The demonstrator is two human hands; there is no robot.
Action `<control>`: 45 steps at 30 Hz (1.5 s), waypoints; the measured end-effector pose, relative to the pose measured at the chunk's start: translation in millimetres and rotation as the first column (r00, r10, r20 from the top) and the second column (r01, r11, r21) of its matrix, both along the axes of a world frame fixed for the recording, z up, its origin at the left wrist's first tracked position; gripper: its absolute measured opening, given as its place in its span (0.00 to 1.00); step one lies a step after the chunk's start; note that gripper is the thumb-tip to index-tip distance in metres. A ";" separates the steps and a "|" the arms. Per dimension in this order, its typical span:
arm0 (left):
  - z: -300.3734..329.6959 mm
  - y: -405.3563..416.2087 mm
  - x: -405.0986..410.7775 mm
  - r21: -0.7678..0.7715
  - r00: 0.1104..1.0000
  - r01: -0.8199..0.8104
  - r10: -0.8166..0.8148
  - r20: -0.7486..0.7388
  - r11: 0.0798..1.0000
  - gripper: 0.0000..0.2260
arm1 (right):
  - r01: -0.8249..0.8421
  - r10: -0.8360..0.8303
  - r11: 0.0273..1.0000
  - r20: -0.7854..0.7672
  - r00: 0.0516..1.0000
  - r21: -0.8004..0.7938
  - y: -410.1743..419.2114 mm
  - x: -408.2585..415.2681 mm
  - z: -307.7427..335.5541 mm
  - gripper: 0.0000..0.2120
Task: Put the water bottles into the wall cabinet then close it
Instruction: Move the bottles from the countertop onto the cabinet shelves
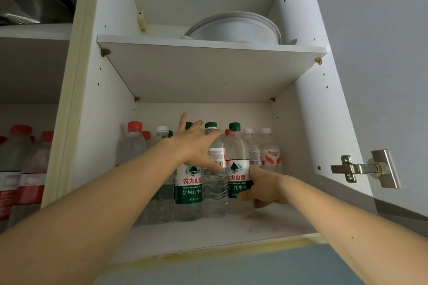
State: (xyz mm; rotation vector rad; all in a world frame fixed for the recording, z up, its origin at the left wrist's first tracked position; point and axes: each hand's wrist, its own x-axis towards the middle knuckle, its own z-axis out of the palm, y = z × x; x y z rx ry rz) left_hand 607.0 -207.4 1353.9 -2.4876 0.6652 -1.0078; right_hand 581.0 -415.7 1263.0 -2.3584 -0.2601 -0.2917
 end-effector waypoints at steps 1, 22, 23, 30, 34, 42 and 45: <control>-4.6 0.0 -1.0 0.015 0.999 -0.018 0.017 0.032 1.000 0.51 | -0.010 0.010 1.000 -0.001 1.000 -0.005 -0.7 0.3 -0.7 0.19; -89.7 22.2 -129.9 -0.764 0.685 0.609 -0.626 0.372 0.213 0.05 | 0.391 -0.276 0.920 0.660 0.698 -0.028 21.2 -156.8 -16.0 0.11; -96.4 21.9 -139.9 -0.794 0.664 0.584 -0.661 0.349 0.167 0.04 | 0.408 -0.289 0.913 0.688 0.666 -0.011 25.7 -175.2 -19.0 0.11; -137.9 11.8 -207.1 -0.868 0.441 0.478 -0.818 0.369 -0.133 0.08 | 0.469 -0.380 0.873 0.793 0.477 0.136 49.7 -316.0 -41.8 0.17; -140.5 -19.1 -254.8 -0.875 0.379 0.468 -0.865 0.328 -0.126 0.09 | 0.530 -0.384 0.828 0.874 0.298 0.184 47.5 -398.4 -32.6 0.18; -120.3 -124.1 -368.4 -0.791 0.241 0.612 -0.947 0.213 -0.022 0.18 | 0.794 -0.311 0.580 0.950 0.005 0.185 -22.2 -508.5 -21.2 0.16; -119.1 -169.6 -406.4 -0.758 0.227 0.651 -0.963 0.143 0.041 0.25 | 0.857 -0.341 0.436 0.932 -0.125 0.275 -64.9 -542.8 -19.8 0.19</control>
